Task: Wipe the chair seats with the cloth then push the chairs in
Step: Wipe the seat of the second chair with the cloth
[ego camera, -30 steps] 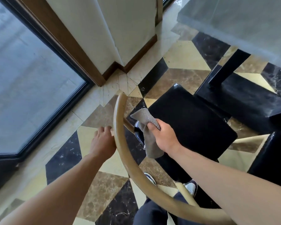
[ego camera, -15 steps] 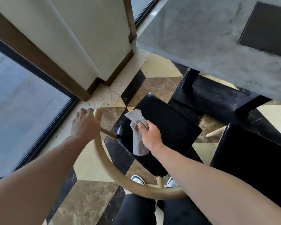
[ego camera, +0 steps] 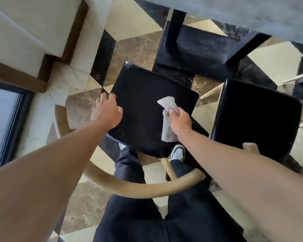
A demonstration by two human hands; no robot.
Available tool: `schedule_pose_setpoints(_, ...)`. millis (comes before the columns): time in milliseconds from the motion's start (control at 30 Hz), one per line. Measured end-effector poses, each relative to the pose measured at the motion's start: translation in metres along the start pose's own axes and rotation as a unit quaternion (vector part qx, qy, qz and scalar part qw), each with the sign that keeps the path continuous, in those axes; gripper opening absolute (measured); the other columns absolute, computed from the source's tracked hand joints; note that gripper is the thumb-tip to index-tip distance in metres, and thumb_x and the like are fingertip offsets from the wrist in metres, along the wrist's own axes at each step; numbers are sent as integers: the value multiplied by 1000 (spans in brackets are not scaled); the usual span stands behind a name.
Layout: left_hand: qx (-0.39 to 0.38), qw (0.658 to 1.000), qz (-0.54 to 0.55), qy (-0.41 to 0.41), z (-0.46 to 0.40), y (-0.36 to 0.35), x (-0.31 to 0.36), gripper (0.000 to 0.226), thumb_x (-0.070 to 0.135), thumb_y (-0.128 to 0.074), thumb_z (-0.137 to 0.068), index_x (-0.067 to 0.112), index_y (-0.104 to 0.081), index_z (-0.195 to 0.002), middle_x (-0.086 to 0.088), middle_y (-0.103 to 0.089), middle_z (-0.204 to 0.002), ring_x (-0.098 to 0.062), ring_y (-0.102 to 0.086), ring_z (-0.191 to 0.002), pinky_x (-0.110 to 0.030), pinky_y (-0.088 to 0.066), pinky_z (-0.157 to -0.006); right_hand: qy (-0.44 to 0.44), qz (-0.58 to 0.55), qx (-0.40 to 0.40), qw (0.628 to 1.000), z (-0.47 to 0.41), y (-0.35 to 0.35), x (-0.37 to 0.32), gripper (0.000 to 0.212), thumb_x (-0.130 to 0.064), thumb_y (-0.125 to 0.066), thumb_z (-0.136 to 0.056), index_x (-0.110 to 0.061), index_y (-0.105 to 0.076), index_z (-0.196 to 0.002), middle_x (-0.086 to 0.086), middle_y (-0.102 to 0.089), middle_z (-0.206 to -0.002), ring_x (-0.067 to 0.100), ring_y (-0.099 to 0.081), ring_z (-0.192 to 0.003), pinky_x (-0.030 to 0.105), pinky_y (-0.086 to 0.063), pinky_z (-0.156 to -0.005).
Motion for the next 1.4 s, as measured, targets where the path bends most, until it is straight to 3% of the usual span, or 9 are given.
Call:
schedule_pose_setpoints(233, -90, 986, -47, -133, -91, -61, 4, 45, 23, -45, -91, 11, -41, -134, -15, -41, -133, -37, -38, -124, -52, -37, -100, -158, 40, 205, 965, -42, -17, 52, 25, -20, -43, -104, -13, -61, -120, 5, -62, -126, 26, -58, -114, 32, -41, -93)
schedule_pose_setpoints(333, -101, 978, -64, -171, -130, -81, 4, 44, 22, -45, -90, 10, -42, -133, -15, -42, -130, -37, -39, -122, -50, -37, -99, -170, 90, 209, 959, -52, -43, 68, 42, -24, -40, -99, -9, -57, -133, 9, -49, -145, 29, -48, -130, 37, -36, -110)
schedule_pose_setpoints(400, -113, 974, -75, -182, -149, -99, -3, 43, 20, -45, -88, 9, -43, -129, -15, -43, -127, -36, -40, -119, -49, -37, -97, -177, 124, 207, 954, -44, -71, 86, 48, -25, -46, -96, -6, -53, -139, 11, -43, -150, 31, -46, -131, 38, -34, -113)
schedule_pose_setpoints(467, -115, 972, -79, -188, -158, -112, -11, 42, 18, -45, -87, 8, -45, -127, -15, -43, -125, -36, -40, -118, -49, -37, -96, -176, 153, 220, 947, -30, -98, 104, 41, -13, -55, -97, -8, -55, -138, 12, -42, -151, 36, -48, -126, 36, -33, -107)
schedule_pose_setpoints(633, -139, 970, -86, -180, -174, -121, -37, 41, 16, -44, -87, 9, -44, -127, -15, -42, -124, -36, -39, -116, -49, -39, -96, -224, 205, 220, 927, -4, -161, 107, 50, -27, -71, -87, -17, -57, -134, 13, -46, -142, 43, -47, -115, 51, -46, -95)
schedule_pose_setpoints(767, -140, 973, -92, -158, -193, -118, -55, 43, 18, -43, -87, 10, -42, -129, -16, -41, -127, -37, -38, -118, -50, -38, -97, -172, 170, 244, 939, -10, -199, 78, 50, -29, -78, -79, -18, -64, -126, 12, -53, -128, 39, -47, -102, 45, -46, -84)
schedule_pose_setpoints(1067, -117, 976, -82, -161, -246, -99, -63, 41, 22, -44, -87, 9, -44, -127, -15, -43, -125, -36, -41, -116, -48, -40, -93, -187, -4, 329, 926, -109, -238, -19, 53, -31, -70, -83, -20, -60, -134, 4, -45, -134, 30, -39, -103, 42, -44, -91)
schedule_pose_setpoints(1400, -95, 981, -57, -159, -277, -89, -88, 45, 24, -49, -91, 12, -41, -134, -14, -42, -133, -31, -43, -121, -47, -44, -95, -32, 123, 260, 957, -214, -242, -123, 49, -40, -68, -85, -30, -58, -131, 2, -41, -128, 31, -40, -109, 45, -46, -90)
Point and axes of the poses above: each hand's wrist, its own z-axis away from the middle knuckle, its own y-axis out of the back of the hand, x = y × z, the point moved 3 cm from there along -z, towards the middle knuckle
